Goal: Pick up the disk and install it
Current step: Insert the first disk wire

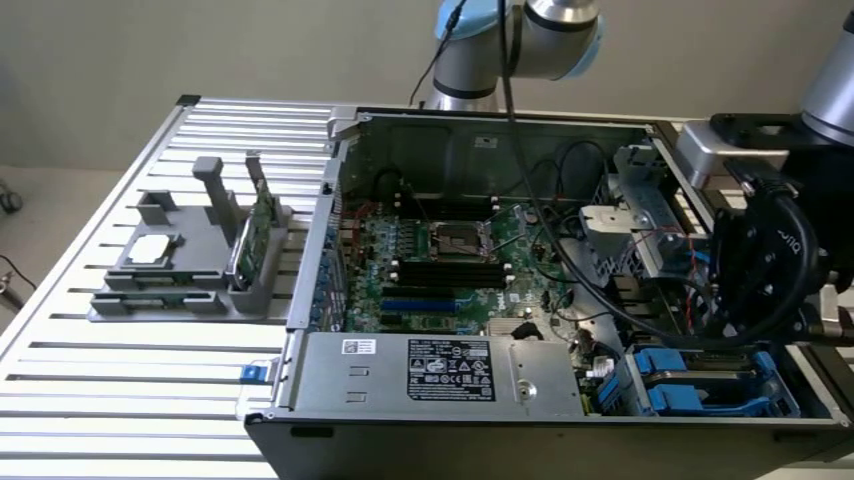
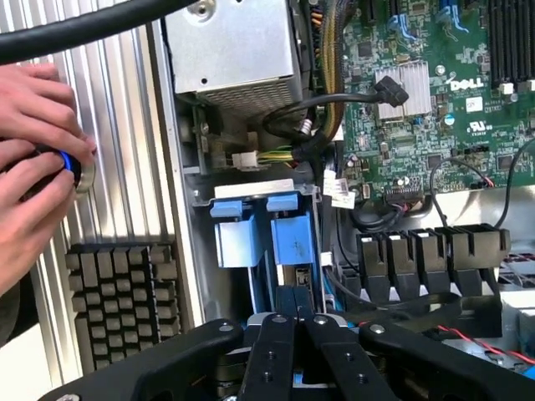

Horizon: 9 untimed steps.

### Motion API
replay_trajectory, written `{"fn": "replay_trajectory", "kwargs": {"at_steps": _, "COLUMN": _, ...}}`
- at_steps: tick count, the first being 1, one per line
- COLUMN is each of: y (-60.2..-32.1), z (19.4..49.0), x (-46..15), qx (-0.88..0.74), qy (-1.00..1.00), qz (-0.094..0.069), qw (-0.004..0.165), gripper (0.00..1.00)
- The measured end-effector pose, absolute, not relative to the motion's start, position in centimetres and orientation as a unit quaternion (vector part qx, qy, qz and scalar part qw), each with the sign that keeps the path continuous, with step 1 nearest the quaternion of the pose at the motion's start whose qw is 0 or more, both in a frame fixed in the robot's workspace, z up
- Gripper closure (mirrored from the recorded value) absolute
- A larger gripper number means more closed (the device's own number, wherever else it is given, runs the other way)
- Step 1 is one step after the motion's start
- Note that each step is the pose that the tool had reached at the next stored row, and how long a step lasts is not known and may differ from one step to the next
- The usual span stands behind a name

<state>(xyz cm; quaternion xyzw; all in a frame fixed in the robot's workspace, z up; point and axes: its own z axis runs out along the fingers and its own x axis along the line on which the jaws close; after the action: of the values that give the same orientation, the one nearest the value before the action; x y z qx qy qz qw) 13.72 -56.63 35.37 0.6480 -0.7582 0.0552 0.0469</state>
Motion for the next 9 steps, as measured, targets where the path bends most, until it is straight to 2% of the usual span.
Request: {"fn": "replay_trajectory", "kwargs": {"at_steps": 9, "y": -56.62, "z": 36.19, "x": 13.72, "qx": 0.598, "qy": -0.798, "qz": 0.052, "qw": 0.05, "gripper": 0.89}}
